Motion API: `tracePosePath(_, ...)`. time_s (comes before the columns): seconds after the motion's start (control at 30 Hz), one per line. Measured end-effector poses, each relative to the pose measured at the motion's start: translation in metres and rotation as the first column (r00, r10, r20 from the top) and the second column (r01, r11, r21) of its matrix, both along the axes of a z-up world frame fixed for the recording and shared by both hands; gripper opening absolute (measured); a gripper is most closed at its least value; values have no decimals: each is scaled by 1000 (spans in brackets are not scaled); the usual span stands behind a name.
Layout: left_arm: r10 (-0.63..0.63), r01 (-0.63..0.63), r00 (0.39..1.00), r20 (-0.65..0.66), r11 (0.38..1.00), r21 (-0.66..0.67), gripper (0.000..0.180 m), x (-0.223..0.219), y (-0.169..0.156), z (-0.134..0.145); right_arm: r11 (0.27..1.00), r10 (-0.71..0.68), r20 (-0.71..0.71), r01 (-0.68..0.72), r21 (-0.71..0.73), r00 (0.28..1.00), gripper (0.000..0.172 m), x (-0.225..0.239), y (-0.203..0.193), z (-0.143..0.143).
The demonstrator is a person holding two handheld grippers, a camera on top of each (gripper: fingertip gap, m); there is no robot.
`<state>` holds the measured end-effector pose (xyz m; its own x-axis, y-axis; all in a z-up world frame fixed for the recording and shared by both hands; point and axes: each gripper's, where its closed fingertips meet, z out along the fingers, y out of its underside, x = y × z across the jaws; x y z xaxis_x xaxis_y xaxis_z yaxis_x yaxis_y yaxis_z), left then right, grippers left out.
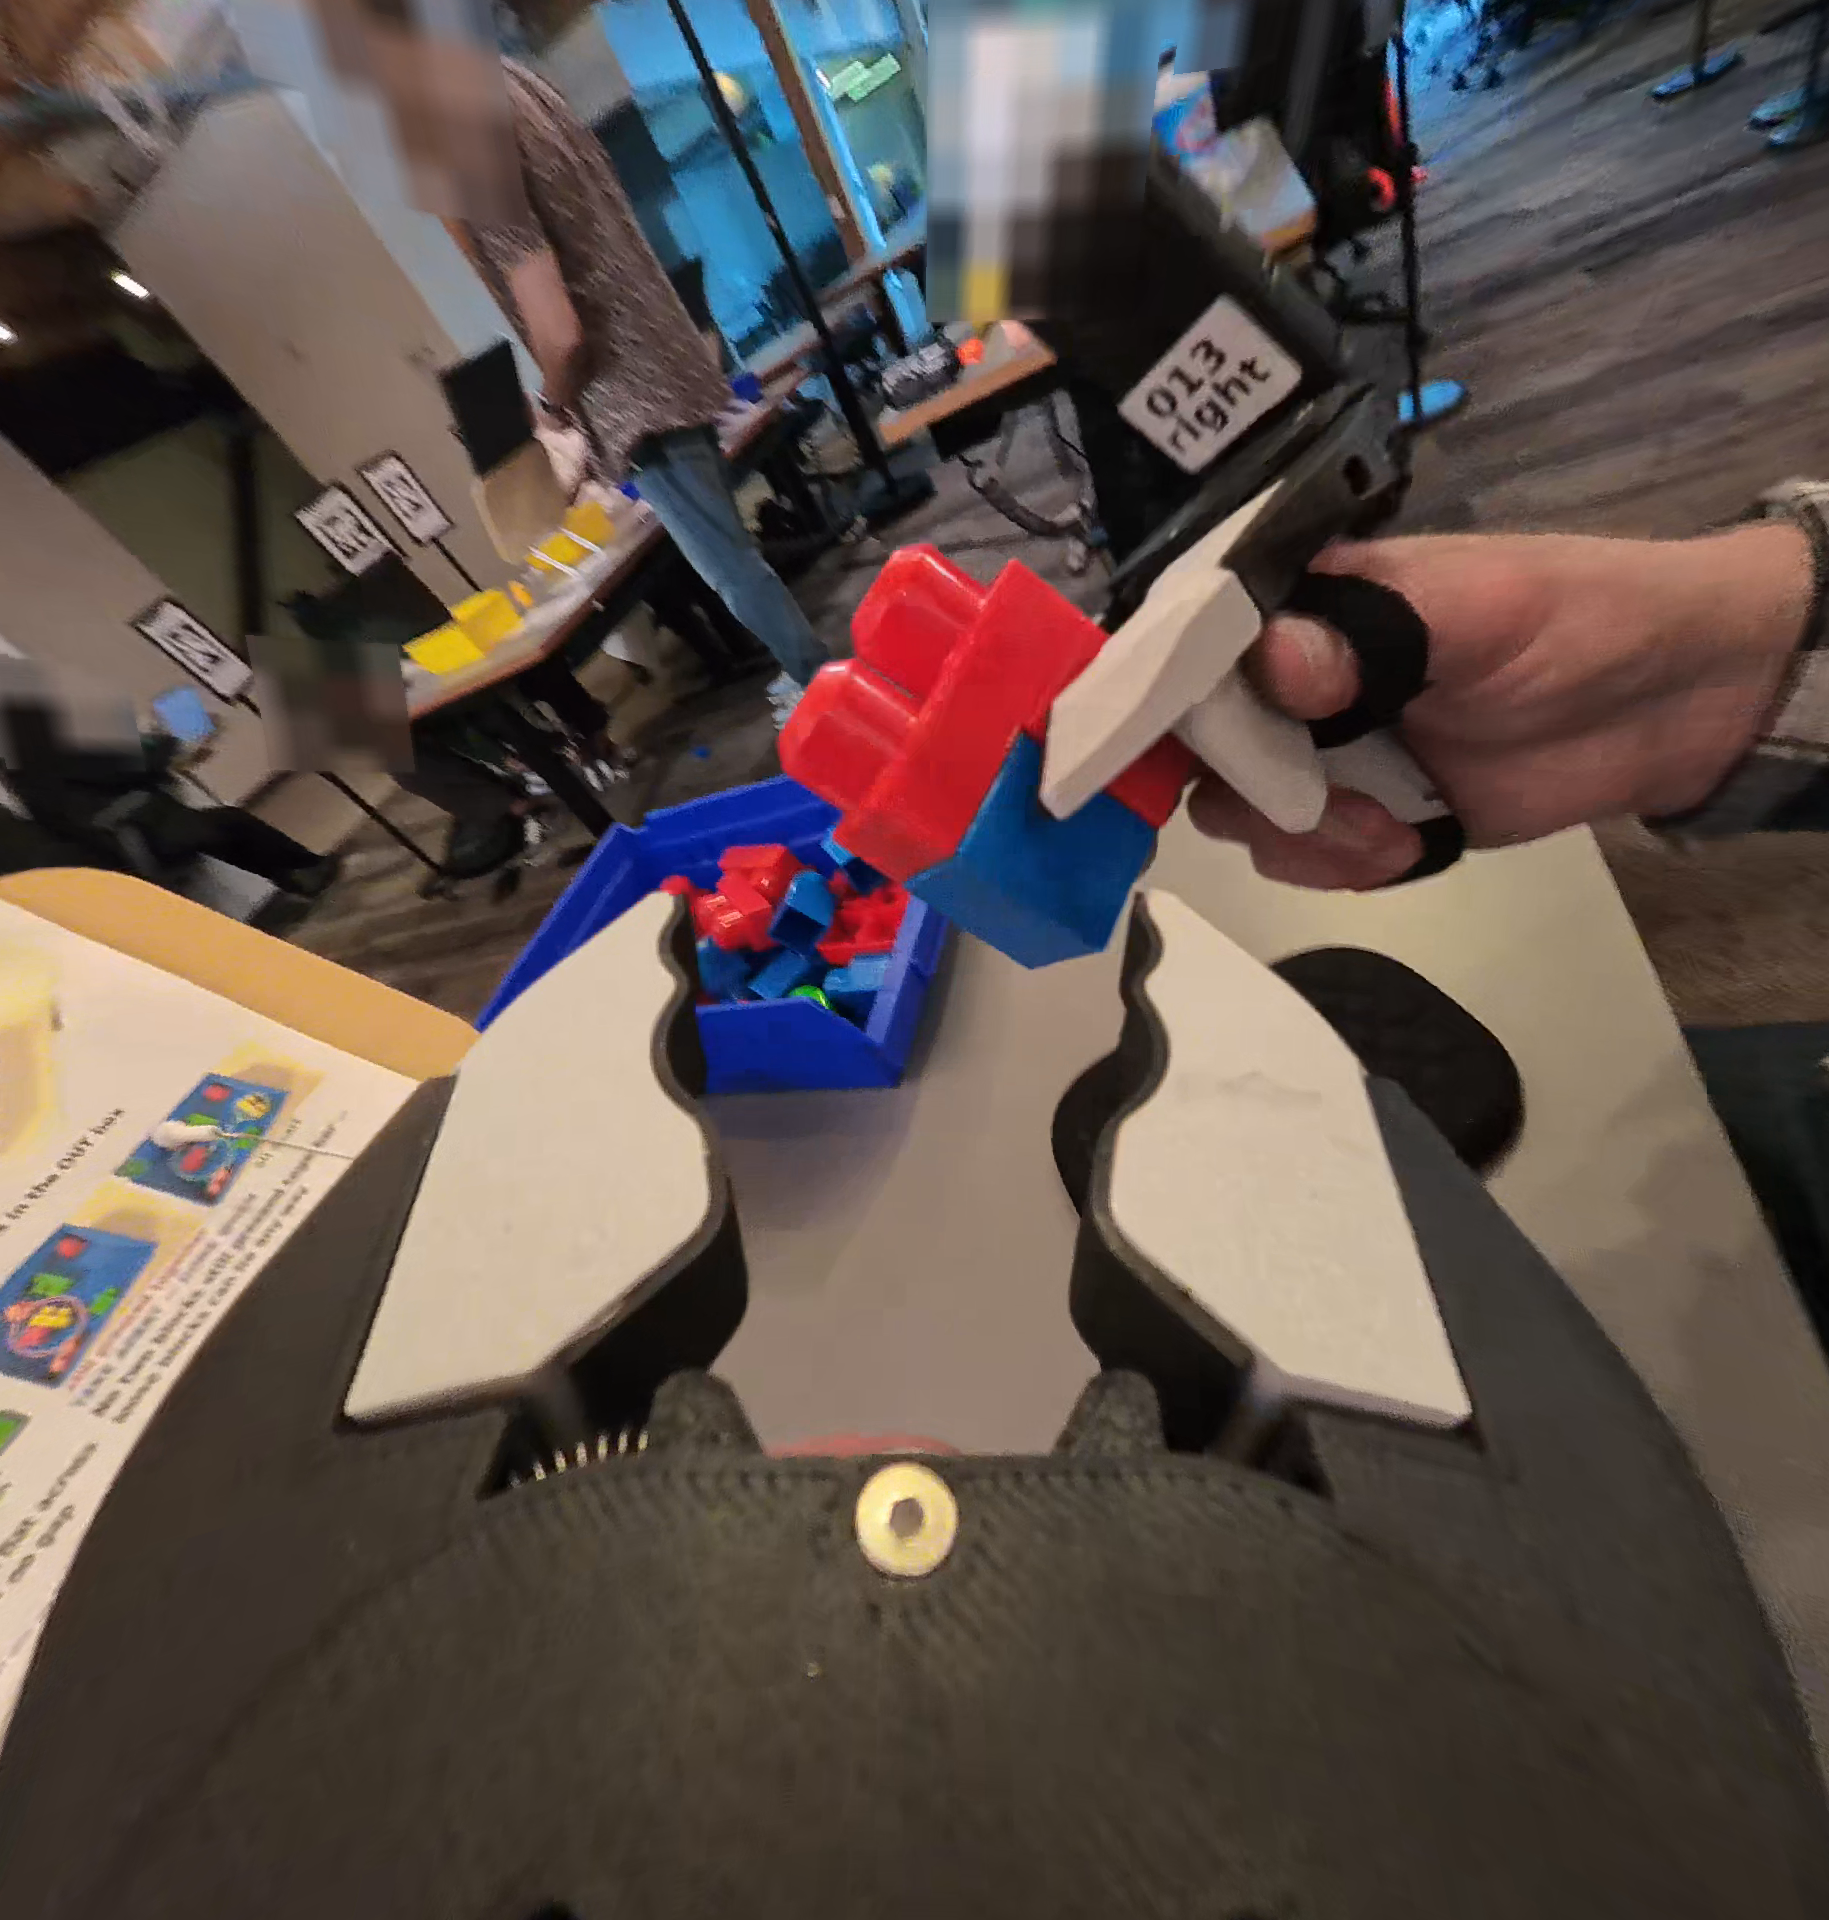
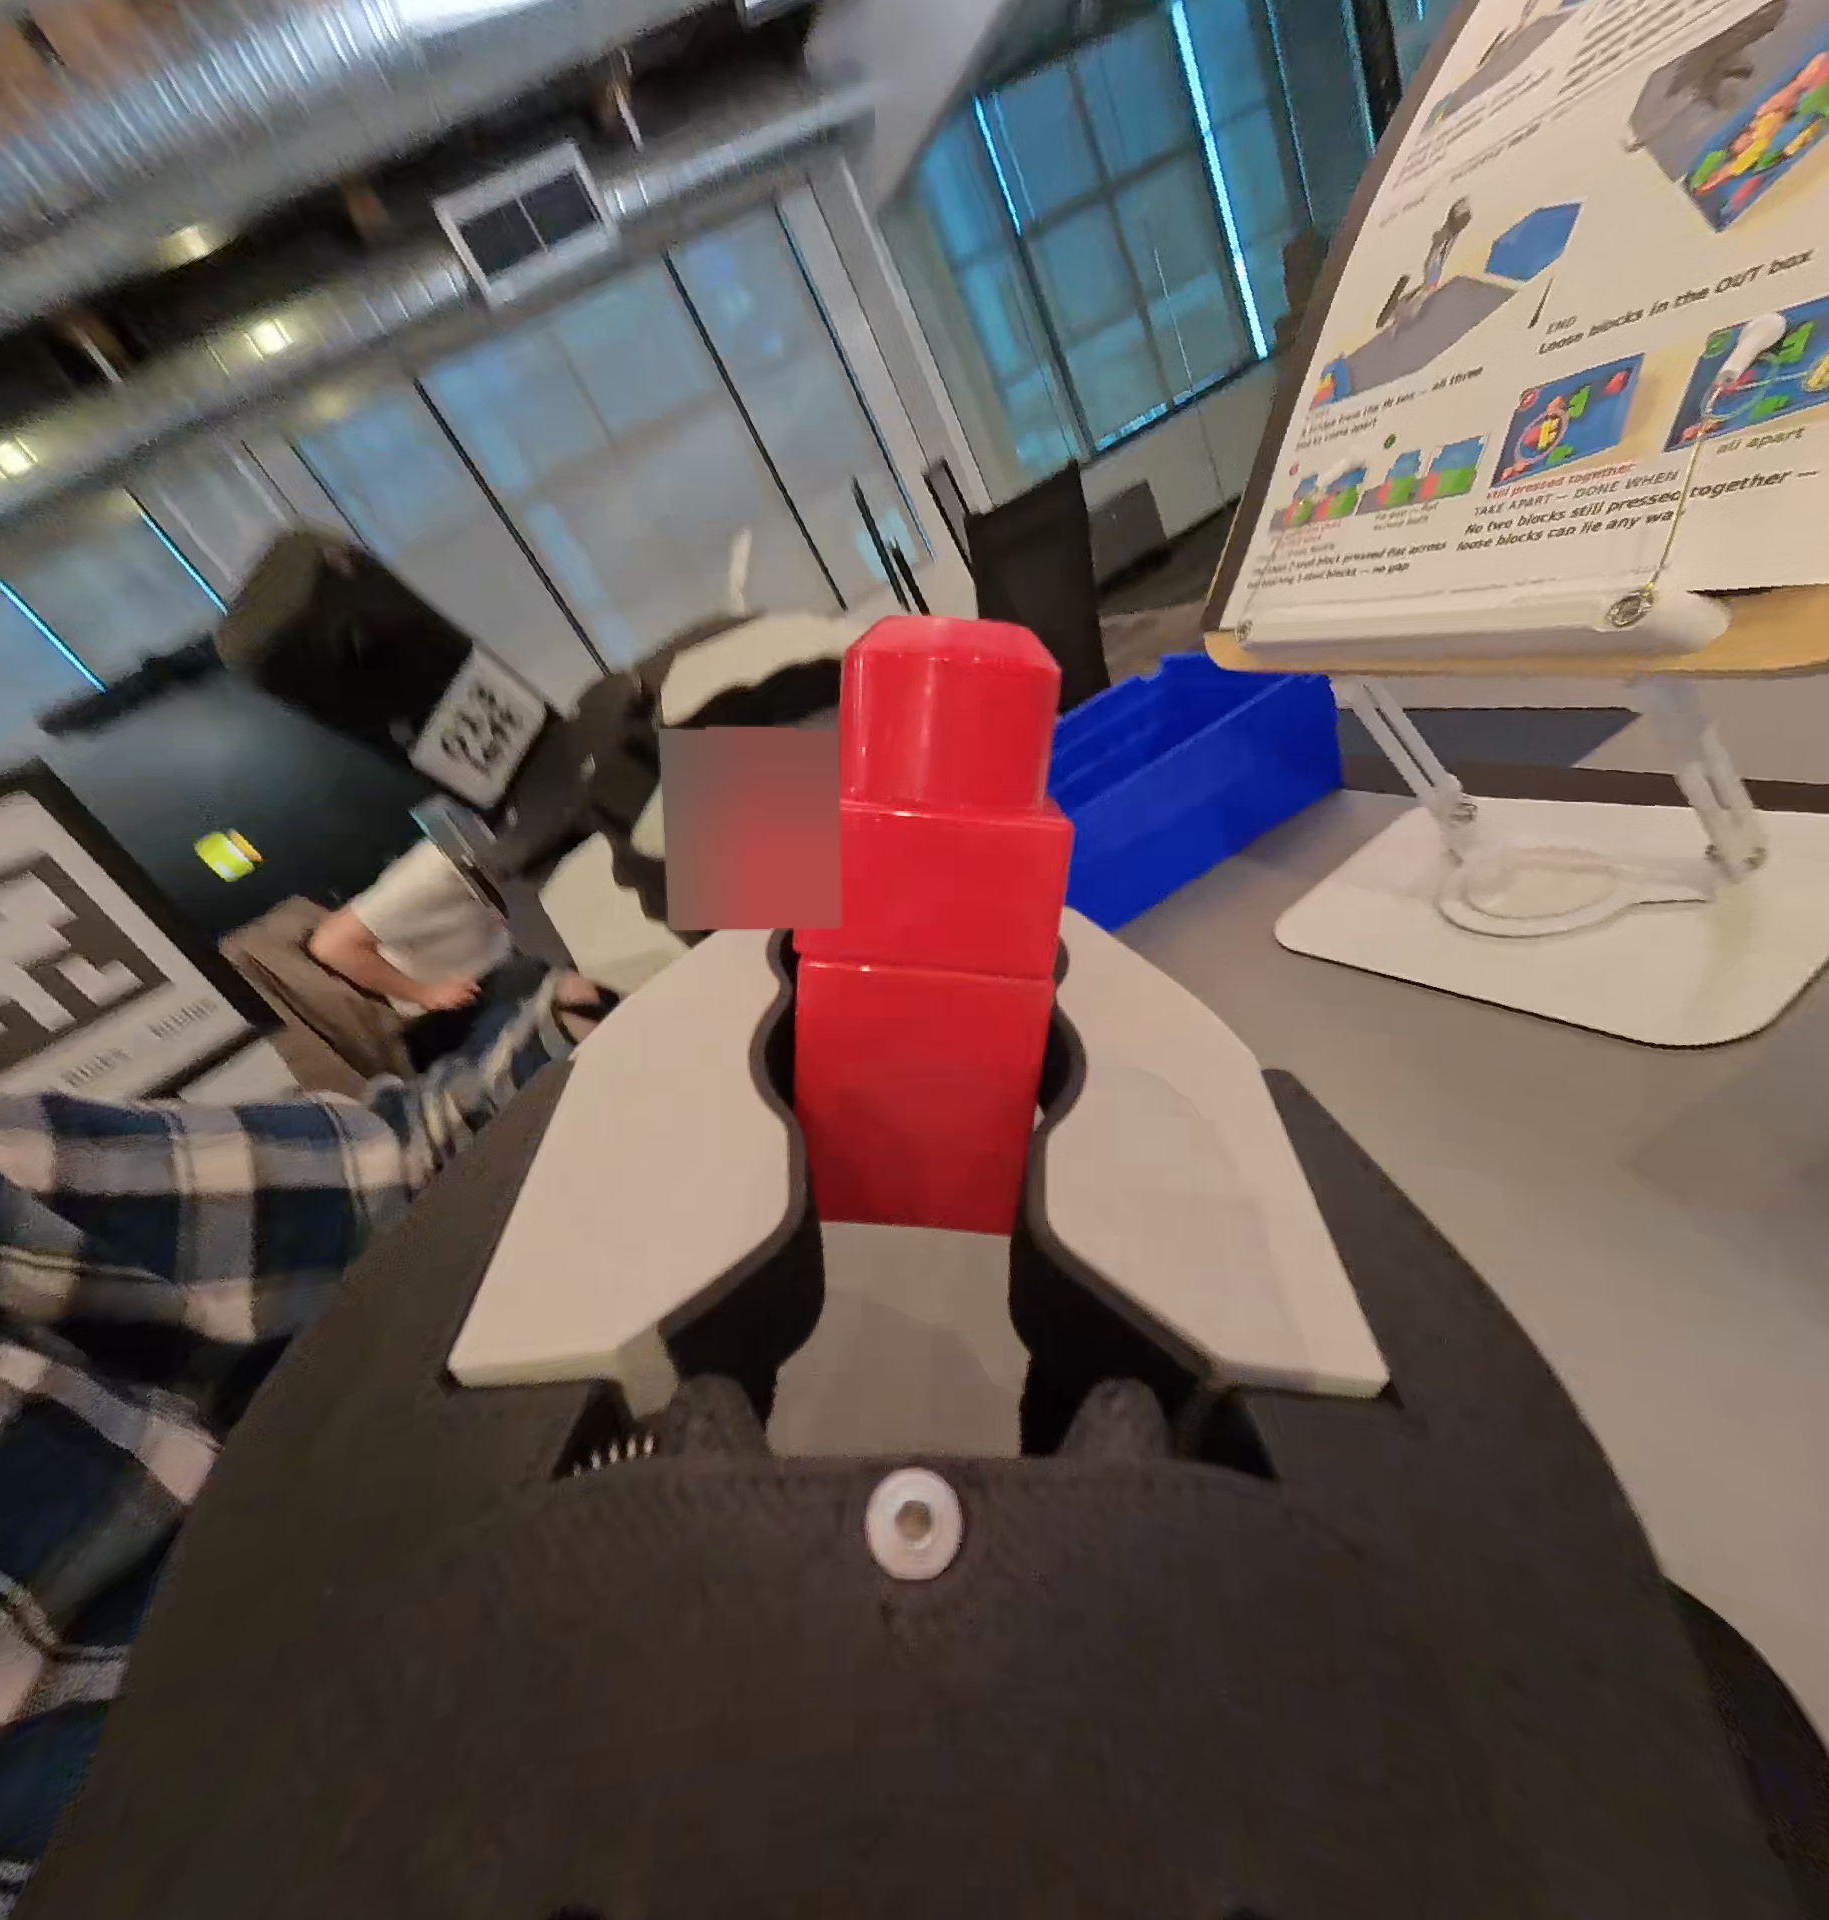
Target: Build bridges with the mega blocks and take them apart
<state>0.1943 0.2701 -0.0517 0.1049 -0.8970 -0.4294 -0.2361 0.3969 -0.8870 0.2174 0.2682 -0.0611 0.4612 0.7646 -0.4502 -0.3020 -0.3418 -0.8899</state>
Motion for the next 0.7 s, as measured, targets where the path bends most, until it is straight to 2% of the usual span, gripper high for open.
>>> tracePosePath(0.07, 45, -46, 998, 33, 998, 40, 75, 5, 2, -4, 1000, 14, -98, -16, -18, 995, 42, 6, 3, 4)
tracePosePath(0.2, 170, -180, 981, 95, 977, 112, 83, 12, 11, -8, 996, 77, -279, -87, -23, 957, 42, 9, 1, 15)
tracePosePath(0.27, 175, -191, 979, 106, 969, 159, 83, 18, 8, -13, 994, 98, -337, -111, -20, 936, 42, 8, 0, 19)
tracePosePath(0.33, 159, -174, 983, 89, 964, 200, 76, 26, 2, -19, 990, 121, -342, -138, -25, 932, 42, 2, -1, 18)
tracePosePath(0.43, 125, -149, 985, 118, 964, 220, 55, 30, -5, -16, 981, 170, -329, -191, -31, 929, 42, -9, -6, 14)
tracePosePath(0.67, 25, -42, 997, 69, 965, 260, 45, 22, -8, -12, 955, 261, -265, -289, -73, 928, 42, -21, -15, 6)
tracePosePath(0.7, 23, -38, 998, 62, 963, 267, 39, 21, -7, -11, 950, 274, -244, -301, -83, 930, 42, -24, -17, 3)
